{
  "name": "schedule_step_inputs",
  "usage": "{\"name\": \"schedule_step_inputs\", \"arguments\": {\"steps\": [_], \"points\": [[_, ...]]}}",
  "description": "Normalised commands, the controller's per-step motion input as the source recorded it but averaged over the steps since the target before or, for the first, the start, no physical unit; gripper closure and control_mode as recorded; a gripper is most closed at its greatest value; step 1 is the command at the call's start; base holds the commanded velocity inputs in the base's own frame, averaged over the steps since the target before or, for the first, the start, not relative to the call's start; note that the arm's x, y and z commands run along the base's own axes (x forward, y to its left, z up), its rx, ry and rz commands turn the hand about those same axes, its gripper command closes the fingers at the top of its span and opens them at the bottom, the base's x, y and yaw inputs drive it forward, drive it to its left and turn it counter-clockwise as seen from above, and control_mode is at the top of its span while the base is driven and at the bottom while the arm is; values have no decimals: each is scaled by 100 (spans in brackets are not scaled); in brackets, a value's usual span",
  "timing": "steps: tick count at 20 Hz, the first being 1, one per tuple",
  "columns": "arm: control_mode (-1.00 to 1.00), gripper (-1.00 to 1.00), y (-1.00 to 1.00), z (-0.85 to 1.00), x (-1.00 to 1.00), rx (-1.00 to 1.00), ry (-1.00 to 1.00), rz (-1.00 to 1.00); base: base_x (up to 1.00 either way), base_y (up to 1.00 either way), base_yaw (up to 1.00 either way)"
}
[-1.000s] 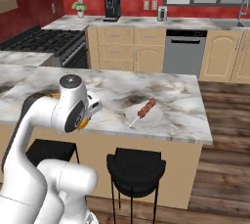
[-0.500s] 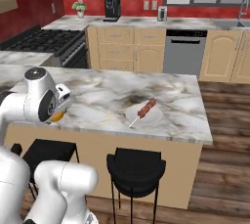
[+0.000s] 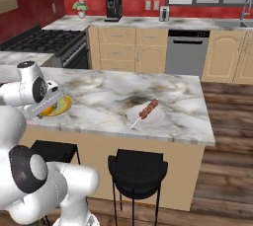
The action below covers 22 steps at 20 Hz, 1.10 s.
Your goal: Pick up the mango and orange from the fridge and place one fruit on each plate on the dining counter.
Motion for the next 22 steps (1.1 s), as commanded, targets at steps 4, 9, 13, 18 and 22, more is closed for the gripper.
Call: {"name": "schedule_step_inputs", "arguments": {"steps": [4, 9, 13, 18, 22], "points": [[-100, 100, 15, -3, 98, 0, 18, 3, 0, 0, 0], [-100, 100, 17, -25, 74, 0, 5, 2, 0, 0, 0], [-100, 100, 27, -60, 39, 0, 0, 2, 0, 0, 0], [-100, 100, 16, -69, 21, 0, 0, 2, 0, 0, 0], [-100, 100, 15, -31, 47, 0, 3, 4, 0, 0, 0]]}}
